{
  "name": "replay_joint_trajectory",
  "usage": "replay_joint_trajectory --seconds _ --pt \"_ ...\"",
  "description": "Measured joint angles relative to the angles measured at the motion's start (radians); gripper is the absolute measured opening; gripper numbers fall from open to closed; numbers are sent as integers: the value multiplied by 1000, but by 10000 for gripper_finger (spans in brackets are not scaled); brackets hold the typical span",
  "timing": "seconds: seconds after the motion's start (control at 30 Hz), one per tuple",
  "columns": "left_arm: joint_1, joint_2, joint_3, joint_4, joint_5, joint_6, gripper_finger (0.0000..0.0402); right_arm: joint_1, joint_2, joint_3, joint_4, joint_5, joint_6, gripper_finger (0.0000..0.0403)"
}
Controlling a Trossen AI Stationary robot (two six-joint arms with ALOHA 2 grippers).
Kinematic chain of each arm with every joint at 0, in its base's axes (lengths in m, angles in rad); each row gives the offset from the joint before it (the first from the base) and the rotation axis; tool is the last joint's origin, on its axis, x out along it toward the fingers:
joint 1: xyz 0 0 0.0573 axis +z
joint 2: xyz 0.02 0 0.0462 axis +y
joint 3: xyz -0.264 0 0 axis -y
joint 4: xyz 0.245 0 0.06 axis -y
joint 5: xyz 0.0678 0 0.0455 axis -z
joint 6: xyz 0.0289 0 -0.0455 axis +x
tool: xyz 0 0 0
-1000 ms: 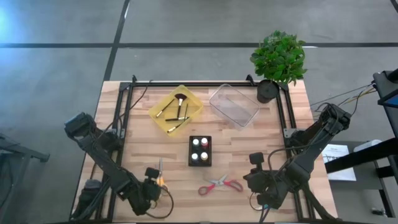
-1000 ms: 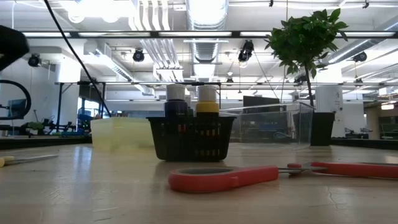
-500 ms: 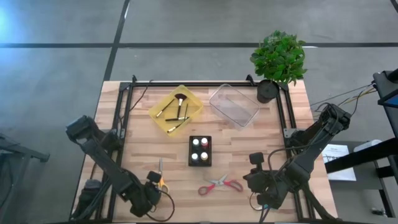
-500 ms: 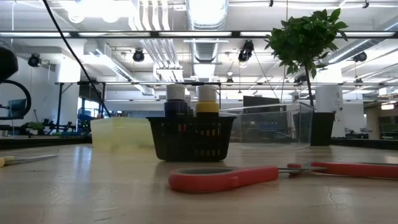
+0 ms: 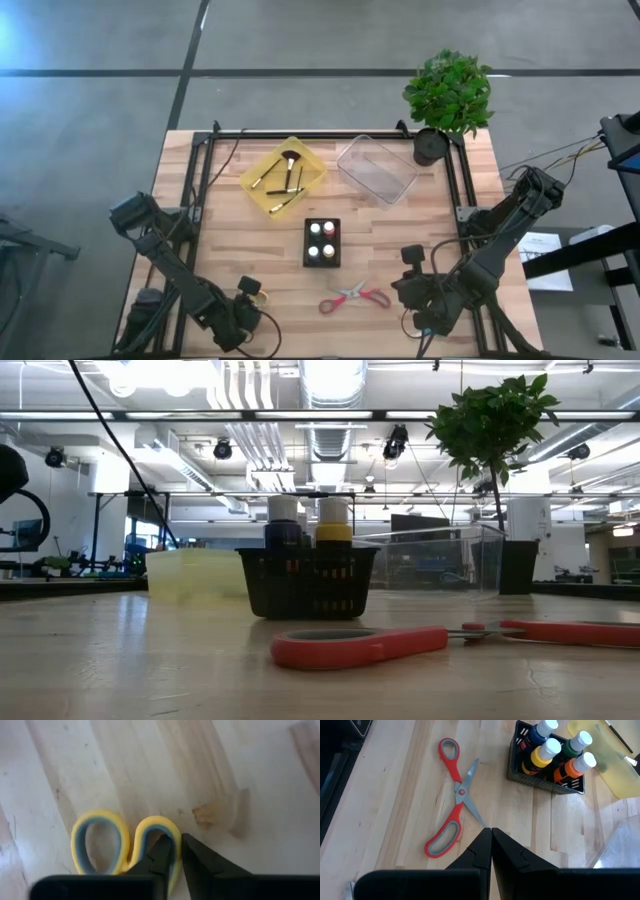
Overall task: Pick & Place Paint Supplies
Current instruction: Put the yellow scissors into the transparent bin
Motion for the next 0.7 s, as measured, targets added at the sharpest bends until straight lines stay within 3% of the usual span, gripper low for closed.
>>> replay_joint_trajectory --seconds 0.07,0.23,0.47,0.7 --pt "3 0 0 2 -4 -26 22 0 0 0 1 0 0 9" --pt "6 3 -3 24 -75 -127 20 0 0 -1 8 0 -1 9" --pt "17 0 -13 164 -293 -93 19 0 0 -8 36 5 -21 9" --pt "20 -26 -12 243 -424 -66 19 0 0 -32 157 42 -116 9"
